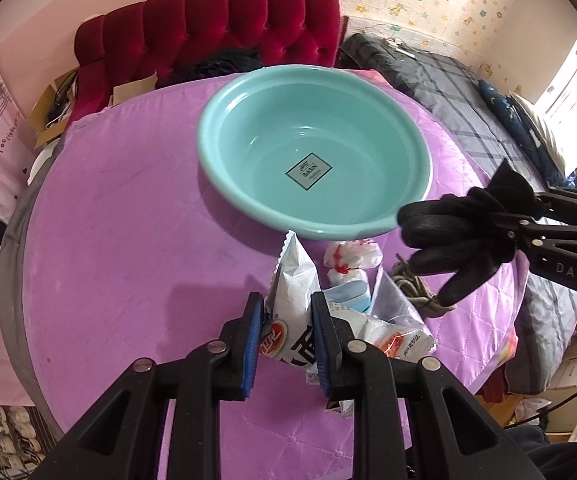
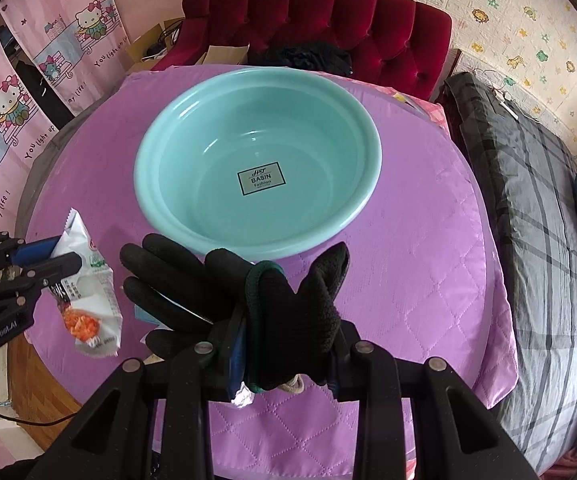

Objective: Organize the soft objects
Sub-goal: 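Lift the black gloves with the right gripper while the left gripper grasps the white snack wrapper, then carry gloves and wrapper over the teal basin and open both grippers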

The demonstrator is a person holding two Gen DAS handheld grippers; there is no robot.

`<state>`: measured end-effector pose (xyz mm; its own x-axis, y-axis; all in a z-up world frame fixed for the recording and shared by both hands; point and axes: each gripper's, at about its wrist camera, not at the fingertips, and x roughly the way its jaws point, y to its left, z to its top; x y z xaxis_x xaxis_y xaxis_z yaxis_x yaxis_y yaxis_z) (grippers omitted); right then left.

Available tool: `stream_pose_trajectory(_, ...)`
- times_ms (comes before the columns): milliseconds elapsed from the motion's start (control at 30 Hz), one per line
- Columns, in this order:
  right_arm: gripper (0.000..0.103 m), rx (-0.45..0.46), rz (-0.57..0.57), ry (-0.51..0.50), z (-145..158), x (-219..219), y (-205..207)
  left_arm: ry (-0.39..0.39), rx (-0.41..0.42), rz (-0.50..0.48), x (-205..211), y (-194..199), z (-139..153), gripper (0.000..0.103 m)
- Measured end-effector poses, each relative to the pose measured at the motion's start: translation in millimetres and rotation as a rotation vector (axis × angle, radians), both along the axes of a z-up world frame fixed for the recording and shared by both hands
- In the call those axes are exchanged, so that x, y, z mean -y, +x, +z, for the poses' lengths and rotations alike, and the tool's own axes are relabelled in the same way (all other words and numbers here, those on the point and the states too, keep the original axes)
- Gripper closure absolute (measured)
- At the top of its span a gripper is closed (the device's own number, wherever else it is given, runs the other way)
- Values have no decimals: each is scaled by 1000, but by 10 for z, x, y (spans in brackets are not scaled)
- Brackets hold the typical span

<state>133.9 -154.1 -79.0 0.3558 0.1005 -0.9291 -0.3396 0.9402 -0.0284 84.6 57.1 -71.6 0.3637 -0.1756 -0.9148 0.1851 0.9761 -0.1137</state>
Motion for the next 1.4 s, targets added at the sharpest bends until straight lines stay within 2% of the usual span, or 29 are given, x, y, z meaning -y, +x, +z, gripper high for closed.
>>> stream_pose_trajectory(567,69,11,-11,10,40,-87,494,-41,17,-43,245,443,161,77)
stream_pose_trajectory(967,69,6,7,-3,-22,-159,926,-47,3,-46,294,824,81,77)
stream_pose_trajectory(1400,68,-46,29,-15,-216,-220,1474,-33,-39,-35,282,1307,-90,77)
